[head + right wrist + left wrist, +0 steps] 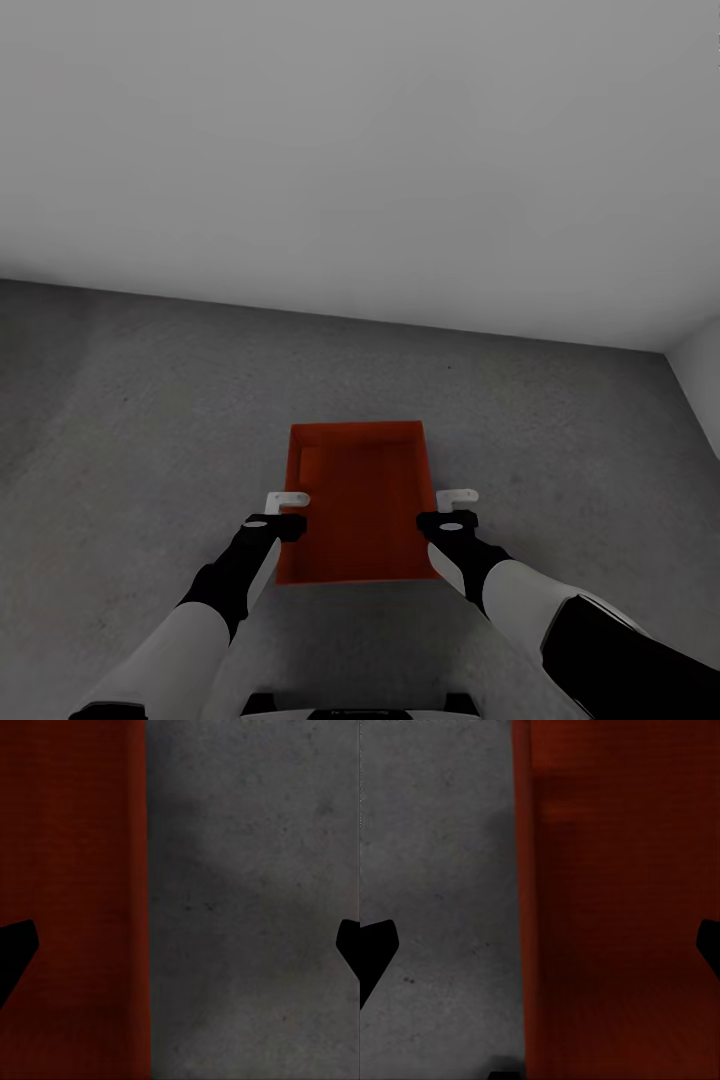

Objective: Move the two storage containers from the living room to the garage. In the garage, place one container on the floor and stack the other container on top of it (either order is fine).

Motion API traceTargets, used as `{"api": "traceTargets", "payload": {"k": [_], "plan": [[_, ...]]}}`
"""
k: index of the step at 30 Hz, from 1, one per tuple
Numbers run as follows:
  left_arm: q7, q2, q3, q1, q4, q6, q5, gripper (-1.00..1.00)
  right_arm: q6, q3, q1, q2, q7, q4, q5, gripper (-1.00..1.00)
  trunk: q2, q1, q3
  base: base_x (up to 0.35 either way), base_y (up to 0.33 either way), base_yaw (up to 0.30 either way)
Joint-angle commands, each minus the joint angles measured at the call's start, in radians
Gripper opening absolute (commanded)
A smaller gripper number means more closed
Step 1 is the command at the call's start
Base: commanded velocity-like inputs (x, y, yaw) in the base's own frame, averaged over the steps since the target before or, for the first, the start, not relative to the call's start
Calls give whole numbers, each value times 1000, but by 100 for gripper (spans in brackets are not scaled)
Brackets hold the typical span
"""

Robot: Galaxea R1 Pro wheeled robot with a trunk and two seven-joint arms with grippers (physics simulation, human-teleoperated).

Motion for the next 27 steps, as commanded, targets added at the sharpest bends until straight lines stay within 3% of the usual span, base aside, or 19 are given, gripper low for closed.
{"api": "traceTargets", "payload": {"k": [1, 21, 27], "plan": [[1, -1, 1, 0, -2, 6, -6, 100, 3, 8, 0, 0, -5, -1, -7, 100, 7, -4, 3, 0, 0, 0], [2, -1, 1, 0, -2, 5, -6, 100, 3, 8, 0, 0, -5, -1, -7, 100, 147, -81, 65, 0, 0, 0], [1, -1, 1, 0, -4, 4, -6, 100, 3, 8, 0, 0, -5, 0, -7, 100, 147, -81, 65, 0, 0, 0]]}}
